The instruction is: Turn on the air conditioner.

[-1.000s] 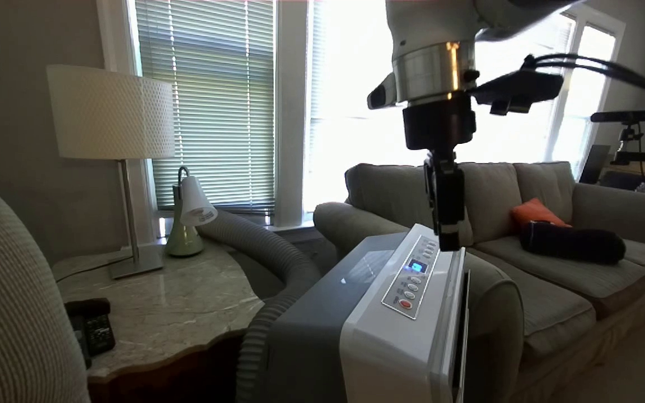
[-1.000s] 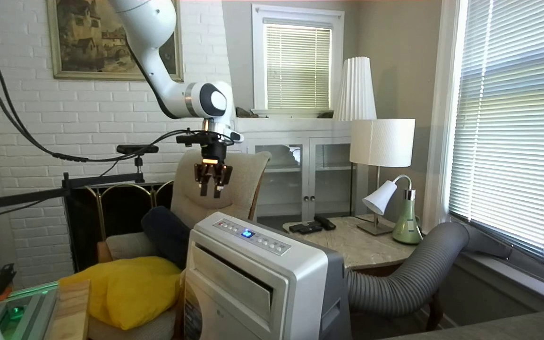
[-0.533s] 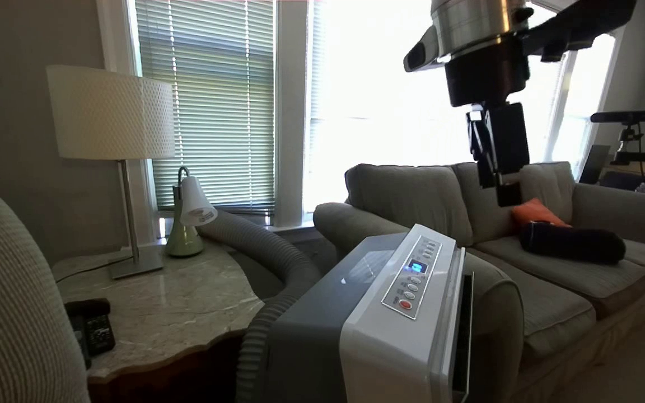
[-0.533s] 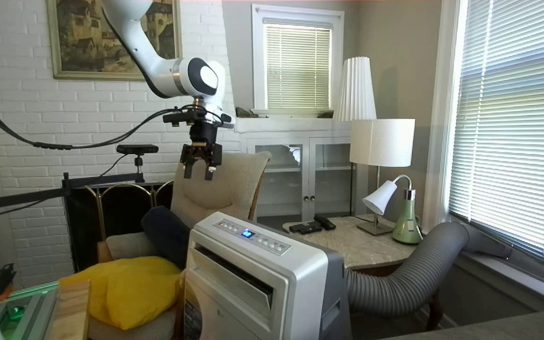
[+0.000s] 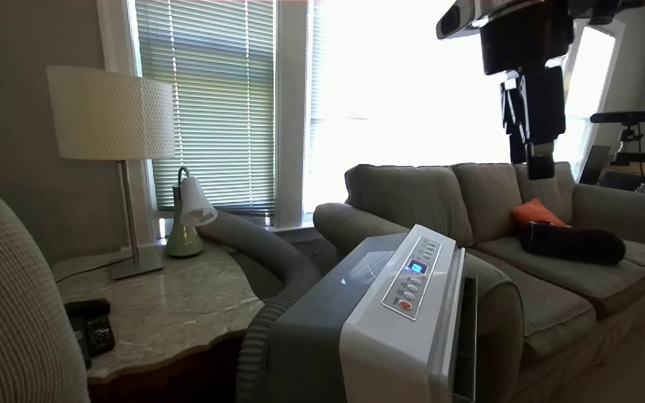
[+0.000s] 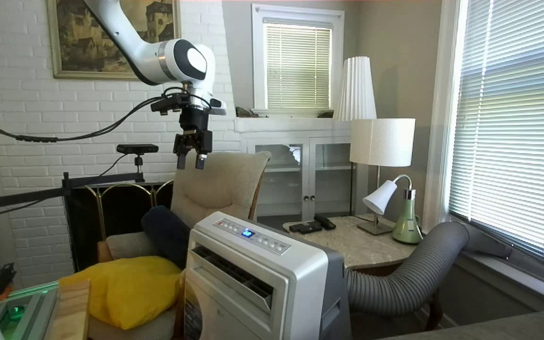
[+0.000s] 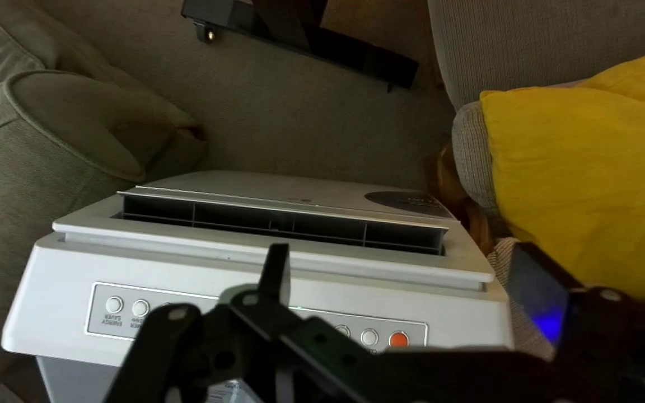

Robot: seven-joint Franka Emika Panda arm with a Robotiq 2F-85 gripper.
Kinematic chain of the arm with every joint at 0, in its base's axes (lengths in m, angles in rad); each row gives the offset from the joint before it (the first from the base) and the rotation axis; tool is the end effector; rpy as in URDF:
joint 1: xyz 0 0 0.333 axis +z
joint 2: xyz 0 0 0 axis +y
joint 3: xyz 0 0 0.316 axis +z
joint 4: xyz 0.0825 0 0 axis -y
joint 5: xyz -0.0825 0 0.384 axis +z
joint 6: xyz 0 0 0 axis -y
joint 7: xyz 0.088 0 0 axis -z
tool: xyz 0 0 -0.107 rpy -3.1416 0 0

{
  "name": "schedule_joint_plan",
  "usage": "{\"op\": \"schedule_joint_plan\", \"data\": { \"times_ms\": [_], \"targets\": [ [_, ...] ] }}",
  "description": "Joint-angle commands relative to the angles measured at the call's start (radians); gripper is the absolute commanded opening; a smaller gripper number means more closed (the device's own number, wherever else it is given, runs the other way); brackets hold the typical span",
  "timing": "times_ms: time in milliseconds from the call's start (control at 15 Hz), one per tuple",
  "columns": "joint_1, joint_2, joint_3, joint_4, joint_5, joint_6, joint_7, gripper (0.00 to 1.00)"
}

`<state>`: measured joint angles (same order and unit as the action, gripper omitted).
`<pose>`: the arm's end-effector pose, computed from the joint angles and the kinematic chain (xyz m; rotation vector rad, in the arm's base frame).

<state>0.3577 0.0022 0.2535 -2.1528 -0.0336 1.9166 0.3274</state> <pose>0.4185 0.2903 0.3812 2.9593 0.4458 -0.2995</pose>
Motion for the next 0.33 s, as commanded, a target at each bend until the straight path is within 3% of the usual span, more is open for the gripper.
{"op": "schedule_joint_plan", "data": {
  "times_ms": [0, 267],
  "targets": [
    [-0.020, -0.003, 0.020, -0.001, 0.000, -0.002, 0.000, 1.00],
    [-0.021, -0.005, 0.020, -0.007, 0.000, -0.002, 0.001, 1.00]
  ]
}}
